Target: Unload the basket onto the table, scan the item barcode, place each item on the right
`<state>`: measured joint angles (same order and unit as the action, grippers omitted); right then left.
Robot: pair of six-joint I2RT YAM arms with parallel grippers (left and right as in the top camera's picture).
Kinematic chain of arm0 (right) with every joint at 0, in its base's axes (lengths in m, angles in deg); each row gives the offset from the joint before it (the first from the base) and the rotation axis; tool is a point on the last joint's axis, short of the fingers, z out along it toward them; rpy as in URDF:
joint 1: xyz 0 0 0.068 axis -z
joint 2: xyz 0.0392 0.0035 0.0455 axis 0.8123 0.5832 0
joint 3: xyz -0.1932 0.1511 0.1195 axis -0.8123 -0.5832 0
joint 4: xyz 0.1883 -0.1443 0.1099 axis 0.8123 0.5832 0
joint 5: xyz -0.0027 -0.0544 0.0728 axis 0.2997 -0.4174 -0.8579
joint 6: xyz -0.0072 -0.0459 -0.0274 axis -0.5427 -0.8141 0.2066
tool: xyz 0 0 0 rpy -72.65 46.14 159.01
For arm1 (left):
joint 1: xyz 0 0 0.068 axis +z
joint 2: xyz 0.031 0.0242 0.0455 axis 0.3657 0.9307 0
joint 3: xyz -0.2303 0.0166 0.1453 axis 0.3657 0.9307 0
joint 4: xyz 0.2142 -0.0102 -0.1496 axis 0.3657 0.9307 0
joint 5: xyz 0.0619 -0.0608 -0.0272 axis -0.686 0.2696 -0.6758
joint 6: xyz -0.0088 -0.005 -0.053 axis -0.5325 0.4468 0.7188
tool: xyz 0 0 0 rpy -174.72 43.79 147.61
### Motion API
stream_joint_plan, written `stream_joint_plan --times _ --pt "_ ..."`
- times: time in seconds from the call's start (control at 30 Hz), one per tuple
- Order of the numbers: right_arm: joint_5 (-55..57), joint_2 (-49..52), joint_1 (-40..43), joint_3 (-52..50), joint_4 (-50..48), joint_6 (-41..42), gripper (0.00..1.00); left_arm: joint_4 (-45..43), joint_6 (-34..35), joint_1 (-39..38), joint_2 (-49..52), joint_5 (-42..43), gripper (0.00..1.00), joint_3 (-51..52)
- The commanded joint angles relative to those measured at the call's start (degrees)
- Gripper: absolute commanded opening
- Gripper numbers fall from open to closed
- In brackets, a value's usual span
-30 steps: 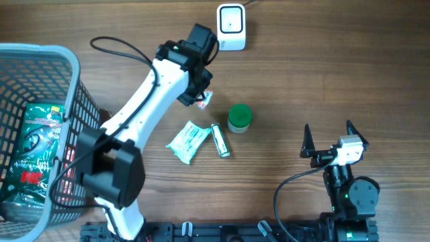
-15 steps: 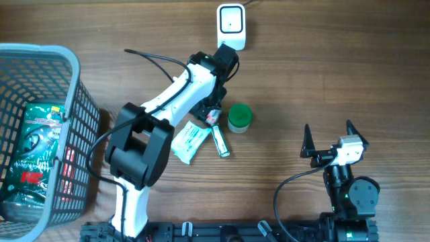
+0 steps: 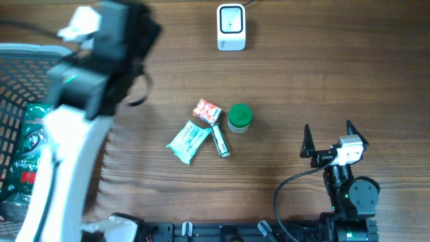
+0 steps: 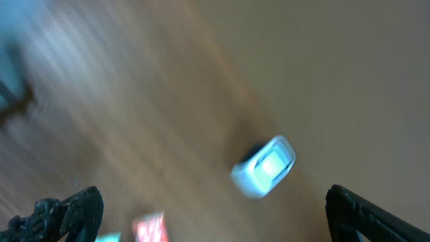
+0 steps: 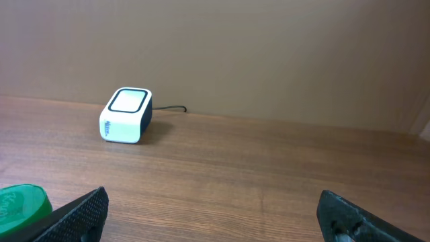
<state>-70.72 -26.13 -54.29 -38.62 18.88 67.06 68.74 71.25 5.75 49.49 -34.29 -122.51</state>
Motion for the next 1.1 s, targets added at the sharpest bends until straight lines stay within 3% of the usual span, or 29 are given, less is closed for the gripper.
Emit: stream_joint_plan --times 0.0,0.17,0.37,0.6,1.07 --pt "0.6 -0.3 -0.2 -0.1 -0.2 -0.3 1.00 2.0 -2.6 11.4 -5.9 -3.0 1.00 0.0" --pt "0.6 -0.3 -0.2 -0.1 -0.2 -0.3 1.00 13.0 1.6 31.0 -6.6 -2.3 1.00 1.1" --pt "0.6 -0.3 -0.2 -0.1 -0.2 -0.3 1.00 13.5 -7.5 41.3 0.1 2.8 1.00 8.6" --pt "0.6 -0.3 -0.2 -0.1 -0.2 -0.3 1.00 13.5 -13.4 44.1 11.0 11.5 1.00 15.1" --pt "0.6 -0.3 -0.2 -0.1 -0.2 -0.3 1.00 -1.8 -13.3 46.9 14.8 10.6 1.00 36.5"
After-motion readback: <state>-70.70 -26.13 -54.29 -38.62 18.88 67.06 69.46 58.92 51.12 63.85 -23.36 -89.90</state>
